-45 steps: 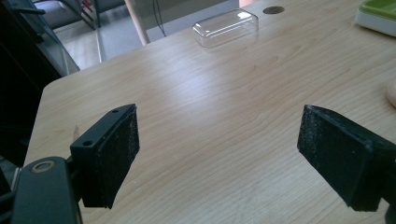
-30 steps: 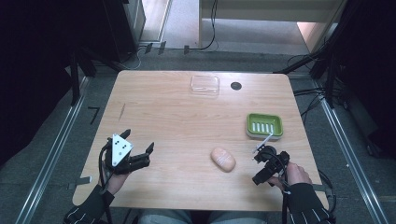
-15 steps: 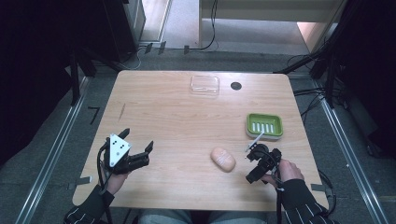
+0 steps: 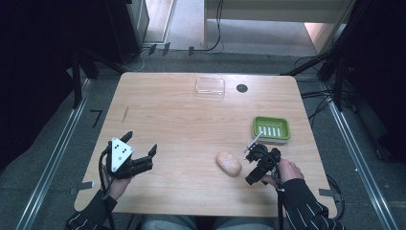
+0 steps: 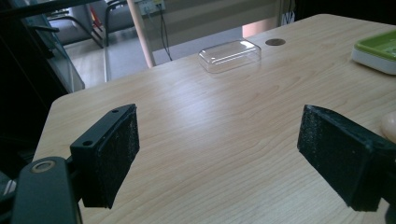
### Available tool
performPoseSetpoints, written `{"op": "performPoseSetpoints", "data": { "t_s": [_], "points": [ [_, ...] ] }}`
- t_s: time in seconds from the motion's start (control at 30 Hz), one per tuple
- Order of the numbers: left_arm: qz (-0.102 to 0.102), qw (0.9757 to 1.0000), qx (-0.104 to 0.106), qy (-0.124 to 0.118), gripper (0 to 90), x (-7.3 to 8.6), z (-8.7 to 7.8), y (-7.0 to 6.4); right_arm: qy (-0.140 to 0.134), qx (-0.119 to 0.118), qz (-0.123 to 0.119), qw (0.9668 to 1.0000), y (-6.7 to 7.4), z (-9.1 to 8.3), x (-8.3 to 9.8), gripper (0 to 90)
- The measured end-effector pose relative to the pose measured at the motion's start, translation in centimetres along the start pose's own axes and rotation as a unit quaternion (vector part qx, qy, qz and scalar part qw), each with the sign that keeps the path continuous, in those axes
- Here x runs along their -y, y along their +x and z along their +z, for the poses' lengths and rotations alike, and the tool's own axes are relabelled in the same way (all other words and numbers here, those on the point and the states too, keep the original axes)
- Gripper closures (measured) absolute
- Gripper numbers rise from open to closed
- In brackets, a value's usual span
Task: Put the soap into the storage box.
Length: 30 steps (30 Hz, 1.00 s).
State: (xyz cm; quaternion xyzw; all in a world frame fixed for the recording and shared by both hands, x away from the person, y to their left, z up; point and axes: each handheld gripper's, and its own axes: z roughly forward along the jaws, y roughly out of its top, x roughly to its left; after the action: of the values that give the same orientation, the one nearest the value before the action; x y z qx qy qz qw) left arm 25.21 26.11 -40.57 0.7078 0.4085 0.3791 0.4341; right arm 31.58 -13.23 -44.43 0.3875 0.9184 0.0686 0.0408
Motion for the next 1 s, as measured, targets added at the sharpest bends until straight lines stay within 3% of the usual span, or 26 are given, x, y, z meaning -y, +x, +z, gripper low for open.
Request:
{"op": "performPoseSetpoints", "data": {
  "t_s": [1.0],
  "points": [
    [0.003, 1.0, 0.002, 0.004, 13.3, 0.2, -0.1, 0.1, -0.018, -0.03, -0.035, 0.9988, 1.6, -0.1, -4.9, 4.8]
  ]
}}
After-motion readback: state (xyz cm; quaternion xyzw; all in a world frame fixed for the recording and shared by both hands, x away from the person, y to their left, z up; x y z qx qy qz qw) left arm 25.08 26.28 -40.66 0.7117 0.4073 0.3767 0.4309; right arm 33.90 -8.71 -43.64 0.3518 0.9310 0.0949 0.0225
